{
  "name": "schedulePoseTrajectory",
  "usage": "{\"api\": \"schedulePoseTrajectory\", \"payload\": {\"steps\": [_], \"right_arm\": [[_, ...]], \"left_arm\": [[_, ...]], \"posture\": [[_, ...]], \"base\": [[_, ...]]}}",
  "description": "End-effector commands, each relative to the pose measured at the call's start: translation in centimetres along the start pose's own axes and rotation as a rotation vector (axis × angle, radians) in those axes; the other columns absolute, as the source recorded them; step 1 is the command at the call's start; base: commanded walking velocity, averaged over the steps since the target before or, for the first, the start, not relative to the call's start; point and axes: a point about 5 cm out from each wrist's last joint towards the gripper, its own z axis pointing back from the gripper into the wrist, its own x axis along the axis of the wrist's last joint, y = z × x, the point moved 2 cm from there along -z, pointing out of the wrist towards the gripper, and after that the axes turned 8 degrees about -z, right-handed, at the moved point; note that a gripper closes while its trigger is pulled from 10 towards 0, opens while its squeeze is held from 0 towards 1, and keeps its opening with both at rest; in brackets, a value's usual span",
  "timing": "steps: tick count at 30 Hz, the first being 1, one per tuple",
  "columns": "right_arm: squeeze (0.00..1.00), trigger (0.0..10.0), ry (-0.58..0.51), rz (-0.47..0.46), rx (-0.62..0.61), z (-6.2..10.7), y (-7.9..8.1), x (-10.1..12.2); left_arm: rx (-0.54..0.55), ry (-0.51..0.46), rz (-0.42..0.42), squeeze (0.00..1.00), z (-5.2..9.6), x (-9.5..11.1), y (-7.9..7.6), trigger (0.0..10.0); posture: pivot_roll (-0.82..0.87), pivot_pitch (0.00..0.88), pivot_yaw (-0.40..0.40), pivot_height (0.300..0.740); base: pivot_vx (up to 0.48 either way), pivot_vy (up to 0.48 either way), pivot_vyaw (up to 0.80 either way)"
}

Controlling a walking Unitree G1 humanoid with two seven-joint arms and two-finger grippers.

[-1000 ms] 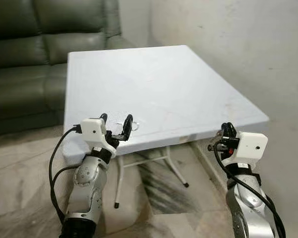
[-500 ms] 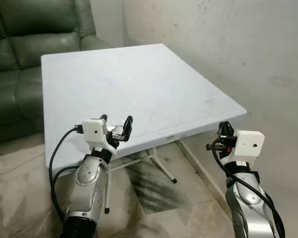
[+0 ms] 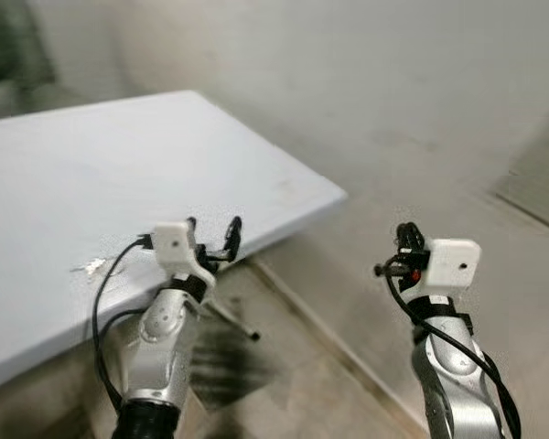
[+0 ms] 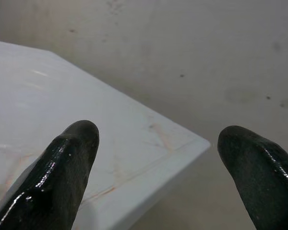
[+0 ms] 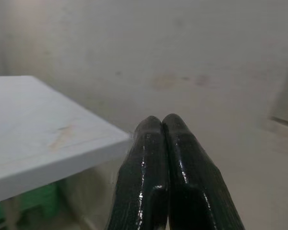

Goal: Hang keys on a hook

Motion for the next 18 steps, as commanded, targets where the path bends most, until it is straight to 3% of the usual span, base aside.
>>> {"api": "schedulePoseTrajectory", "payload": {"steps": [1,18], "right_arm": [[0.00,10.0,-0.004,-0.011,0.010,-0.19,0.26,0.26],[0.00,10.0,-0.002,-0.021,0.008,-0.04,0.50,0.20]], "left_arm": [[0.011,0.010,-0.010,0.00,-0.23,0.09,0.09,10.0],[0.046,0.054,0.004,0.00,-0.28,-0.23,0.27,10.0]], "posture": [[-0.04,0.000,-0.075,0.740],[-0.04,0.000,-0.071,0.740]], "base": [[0.000,0.000,-0.79],[0.000,0.000,-0.79]]}}
